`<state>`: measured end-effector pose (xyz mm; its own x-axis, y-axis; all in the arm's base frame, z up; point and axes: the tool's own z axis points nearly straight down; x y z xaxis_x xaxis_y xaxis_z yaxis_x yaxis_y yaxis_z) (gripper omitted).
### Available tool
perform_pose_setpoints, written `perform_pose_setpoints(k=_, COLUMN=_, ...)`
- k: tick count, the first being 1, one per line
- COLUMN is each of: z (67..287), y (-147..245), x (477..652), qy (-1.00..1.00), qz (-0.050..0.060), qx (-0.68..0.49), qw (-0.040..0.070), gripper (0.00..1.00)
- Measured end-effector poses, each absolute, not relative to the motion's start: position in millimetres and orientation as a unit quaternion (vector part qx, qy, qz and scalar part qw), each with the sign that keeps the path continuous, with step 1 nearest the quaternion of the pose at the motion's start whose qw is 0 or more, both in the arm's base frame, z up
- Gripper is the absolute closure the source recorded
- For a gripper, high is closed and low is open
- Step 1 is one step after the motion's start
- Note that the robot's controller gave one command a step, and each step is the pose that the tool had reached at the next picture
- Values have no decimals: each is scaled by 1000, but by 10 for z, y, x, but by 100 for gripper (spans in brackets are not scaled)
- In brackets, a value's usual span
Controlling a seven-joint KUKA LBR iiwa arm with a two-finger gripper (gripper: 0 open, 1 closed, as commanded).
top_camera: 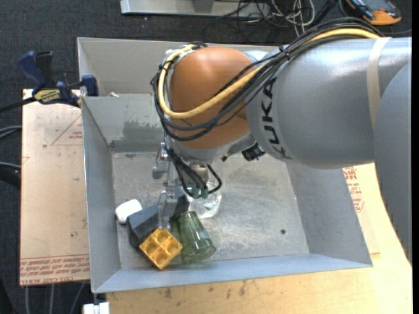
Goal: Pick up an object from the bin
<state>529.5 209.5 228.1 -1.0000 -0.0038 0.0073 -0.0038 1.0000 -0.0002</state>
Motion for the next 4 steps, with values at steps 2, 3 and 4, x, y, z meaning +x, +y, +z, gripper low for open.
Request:
perform_pose_setpoints(k=2, z=2160, y=1999, x=5193, qy=-996, qz=-1, qx=88, qw=-3, gripper=0)
perform_pose_setpoints(k=3, z=1618, y=1728, x=4934, qy=-968, qz=-1, qx=250, qw=0, gripper=0)
perform_pose_setpoints(k=4, z=1594, y=1714, x=4901, qy=-966, qz=-1, qx=257, qw=1, gripper=0)
